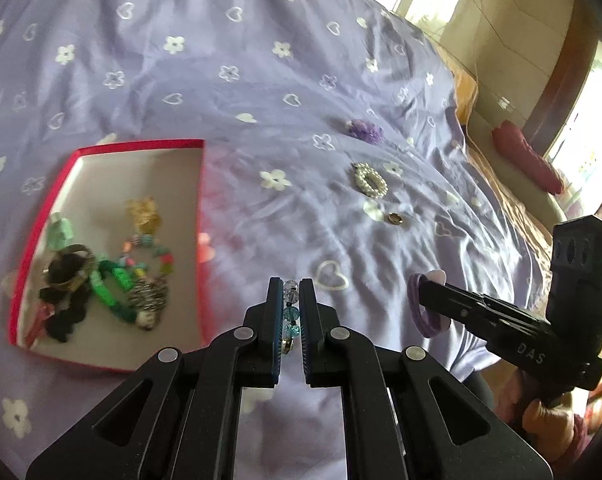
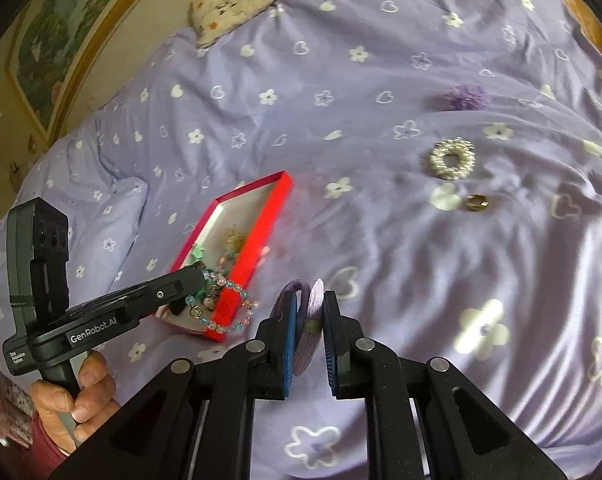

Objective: Organize jewelry
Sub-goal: 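Carry the crystal bracelet with the left tool while the right tool carries the bow into the box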

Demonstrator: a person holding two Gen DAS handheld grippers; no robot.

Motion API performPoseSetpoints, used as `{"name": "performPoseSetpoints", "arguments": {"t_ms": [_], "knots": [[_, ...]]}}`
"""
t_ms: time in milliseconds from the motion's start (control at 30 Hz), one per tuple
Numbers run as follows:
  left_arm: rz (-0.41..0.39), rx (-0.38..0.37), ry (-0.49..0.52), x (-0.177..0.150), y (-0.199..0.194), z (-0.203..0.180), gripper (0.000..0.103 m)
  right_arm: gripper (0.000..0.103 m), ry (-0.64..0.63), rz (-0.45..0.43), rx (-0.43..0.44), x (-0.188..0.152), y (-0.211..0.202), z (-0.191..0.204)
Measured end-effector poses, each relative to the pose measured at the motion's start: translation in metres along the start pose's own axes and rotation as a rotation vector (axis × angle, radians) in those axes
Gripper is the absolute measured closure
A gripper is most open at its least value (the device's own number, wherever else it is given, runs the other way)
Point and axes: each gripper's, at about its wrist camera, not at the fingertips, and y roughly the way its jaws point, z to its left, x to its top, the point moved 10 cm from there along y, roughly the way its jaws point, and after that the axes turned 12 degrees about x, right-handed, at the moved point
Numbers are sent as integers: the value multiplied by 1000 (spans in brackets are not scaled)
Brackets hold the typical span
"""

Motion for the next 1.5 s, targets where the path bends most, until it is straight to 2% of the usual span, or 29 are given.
{"name": "performPoseSetpoints", "arguments": {"t_ms": [567,933,1233,1500], "knots": [[-45,77,-123,-6,-33,79,97,91,-94,72,91,-2,49,70],[-50,121,-187,-9,-38,123,97,91,-112,119,119,-7,76,88],[-47,158,-221,-6,-32,155,97,91,-130,154,142,-7,102,101],[-19,154,-254,-9,-14,175,97,91,-164,202,158,-9,136,116]]}}
